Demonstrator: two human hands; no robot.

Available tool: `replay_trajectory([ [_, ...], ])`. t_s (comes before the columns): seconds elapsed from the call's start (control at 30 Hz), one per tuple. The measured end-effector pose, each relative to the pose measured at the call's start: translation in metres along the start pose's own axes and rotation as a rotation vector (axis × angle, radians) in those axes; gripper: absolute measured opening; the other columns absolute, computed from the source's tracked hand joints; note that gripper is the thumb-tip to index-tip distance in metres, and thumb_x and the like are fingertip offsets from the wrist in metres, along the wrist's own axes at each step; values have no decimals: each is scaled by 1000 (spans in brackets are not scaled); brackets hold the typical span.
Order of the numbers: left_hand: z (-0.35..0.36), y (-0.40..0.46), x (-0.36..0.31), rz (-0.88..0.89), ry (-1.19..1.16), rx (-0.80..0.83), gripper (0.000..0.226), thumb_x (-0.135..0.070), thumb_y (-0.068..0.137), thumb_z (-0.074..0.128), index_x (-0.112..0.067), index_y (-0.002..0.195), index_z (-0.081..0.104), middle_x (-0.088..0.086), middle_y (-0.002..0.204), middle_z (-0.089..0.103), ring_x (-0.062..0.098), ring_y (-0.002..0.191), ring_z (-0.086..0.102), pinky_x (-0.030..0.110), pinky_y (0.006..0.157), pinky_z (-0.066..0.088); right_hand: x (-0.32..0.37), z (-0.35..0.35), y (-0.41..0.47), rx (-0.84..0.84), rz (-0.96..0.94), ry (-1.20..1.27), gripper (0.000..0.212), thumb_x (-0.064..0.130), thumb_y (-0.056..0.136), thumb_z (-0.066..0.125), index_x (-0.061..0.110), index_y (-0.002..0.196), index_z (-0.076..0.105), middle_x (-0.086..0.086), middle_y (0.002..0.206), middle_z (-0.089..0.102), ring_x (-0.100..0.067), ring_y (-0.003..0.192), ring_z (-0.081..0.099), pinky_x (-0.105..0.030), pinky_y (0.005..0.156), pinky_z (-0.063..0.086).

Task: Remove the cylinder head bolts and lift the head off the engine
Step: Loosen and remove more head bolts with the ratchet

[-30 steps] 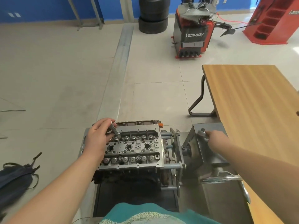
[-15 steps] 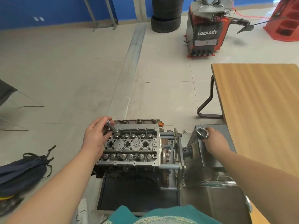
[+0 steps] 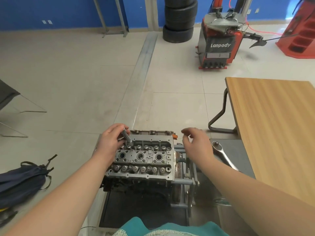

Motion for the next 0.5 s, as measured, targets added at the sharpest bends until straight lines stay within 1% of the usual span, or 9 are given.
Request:
replay_trajectory([
  [0.07, 3, 2, -2, 9, 5, 24, 33, -22, 108, 57, -27, 86, 81, 14, 103, 77, 30, 105, 72, 42, 82, 64, 58, 23, -1, 122, -114, -20, 23, 32, 101, 56, 35, 118, 71, 24, 100, 64, -5, 103, 56, -31, 82, 49],
  [0.13, 7, 1, -2, 3, -12, 77, 26, -29, 105, 59, -27, 89, 79, 15, 105, 79, 31, 106, 72, 46, 85, 61, 107, 44, -3, 213, -199, -64, 27, 39, 100, 54, 36, 123, 67, 21, 96, 66, -8, 97, 59, -34, 77, 52],
  [0.17, 10, 0, -1, -6, -27, 115, 21, -35, 101, 61, -24, 94, 78, 15, 106, 79, 30, 105, 72, 46, 85, 59, 128, 54, -3, 241, -231, -99, 31, 42, 100, 53, 36, 128, 64, 18, 97, 68, -12, 96, 62, -36, 76, 54],
  [0.23, 13, 0, 4, -20, -46, 185, 34, -45, 94, 63, -16, 109, 73, 14, 108, 77, 27, 102, 69, 44, 87, 53, 159, 73, -3, 292, -252, -157, 41, 47, 103, 50, 33, 141, 55, 9, 105, 74, -20, 100, 67, -39, 77, 56],
  [0.3, 14, 0, 9, -38, -66, 245, 44, -47, 97, 64, -9, 118, 68, 12, 107, 73, 27, 102, 65, 48, 93, 48, 178, 89, -1, 326, -239, -183, 43, 44, 106, 46, 32, 147, 48, 2, 114, 76, -26, 105, 69, -41, 80, 57],
  [0.33, 14, 1, 11, -42, -72, 275, 44, -46, 102, 62, -6, 121, 66, 12, 107, 71, 26, 103, 64, 52, 98, 48, 185, 96, -1, 337, -233, -199, 41, 41, 106, 45, 32, 145, 49, 0, 113, 76, -27, 103, 69, -42, 79, 58],
  [0.4, 15, 4, 12, -56, -60, 338, 45, -41, 107, 58, 0, 125, 63, 20, 113, 71, 27, 107, 65, 59, 110, 45, 195, 107, -1, 339, -227, -241, 31, 35, 102, 48, 28, 132, 54, 1, 100, 74, -27, 89, 69, -43, 73, 59],
  [0.43, 15, 5, 11, -66, -58, 374, 49, -43, 105, 58, 1, 126, 63, 24, 119, 70, 28, 109, 66, 58, 113, 44, 199, 110, -1, 330, -220, -266, 27, 34, 100, 49, 25, 124, 55, 1, 94, 73, -26, 83, 68, -42, 70, 59],
  [0.5, 15, 9, 11, -87, -45, 458, 58, -51, 97, 59, -3, 127, 67, 24, 125, 70, 29, 116, 69, 54, 114, 45, 204, 112, 2, 299, -200, -341, 19, 34, 97, 53, 21, 111, 55, 1, 86, 69, -26, 76, 64, -41, 66, 58],
])
Point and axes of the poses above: each hand's wrist, its own y-axis towards the middle knuckle, its own z-axis out of the palm, x = y × z, the point moved 9 cm from there along y, towards the middle knuckle
